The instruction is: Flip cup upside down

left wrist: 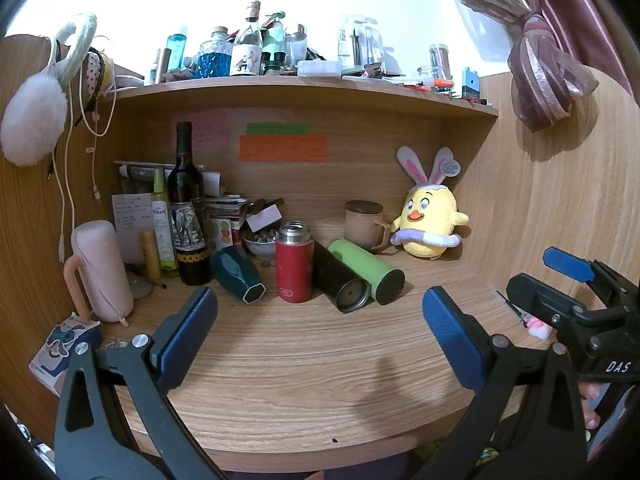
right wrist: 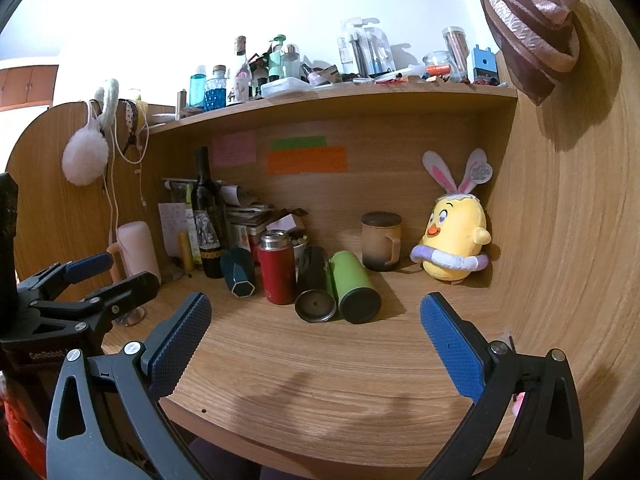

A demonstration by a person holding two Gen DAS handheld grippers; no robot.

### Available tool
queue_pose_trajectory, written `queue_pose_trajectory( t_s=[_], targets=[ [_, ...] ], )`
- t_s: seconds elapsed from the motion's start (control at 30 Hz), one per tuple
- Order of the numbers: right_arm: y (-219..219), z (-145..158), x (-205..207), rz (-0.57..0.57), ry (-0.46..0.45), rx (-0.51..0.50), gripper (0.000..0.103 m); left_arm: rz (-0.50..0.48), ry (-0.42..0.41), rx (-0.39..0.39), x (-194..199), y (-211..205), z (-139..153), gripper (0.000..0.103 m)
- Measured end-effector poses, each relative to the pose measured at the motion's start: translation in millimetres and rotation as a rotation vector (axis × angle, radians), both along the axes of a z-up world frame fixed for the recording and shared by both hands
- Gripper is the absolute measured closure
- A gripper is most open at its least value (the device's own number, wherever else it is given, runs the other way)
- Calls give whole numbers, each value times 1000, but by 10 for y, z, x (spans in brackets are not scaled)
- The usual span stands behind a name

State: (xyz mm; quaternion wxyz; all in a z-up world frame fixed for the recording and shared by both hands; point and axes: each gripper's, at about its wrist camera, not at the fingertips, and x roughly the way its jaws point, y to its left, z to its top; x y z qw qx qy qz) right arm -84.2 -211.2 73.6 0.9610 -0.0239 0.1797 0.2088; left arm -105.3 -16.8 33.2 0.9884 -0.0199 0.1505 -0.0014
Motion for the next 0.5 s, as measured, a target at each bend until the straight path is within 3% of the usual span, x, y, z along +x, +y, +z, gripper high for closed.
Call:
queue_pose_trajectory(
  t_s=[0.27, 0.5],
  targets=[
    [25, -73, 310, -22, 22, -17, 0, -7, 34, 27, 337, 29, -58, 0],
    [47, -221, 786, -48, 75, -38, 0, -65, 138, -63, 988, 207, -118, 0]
  ],
)
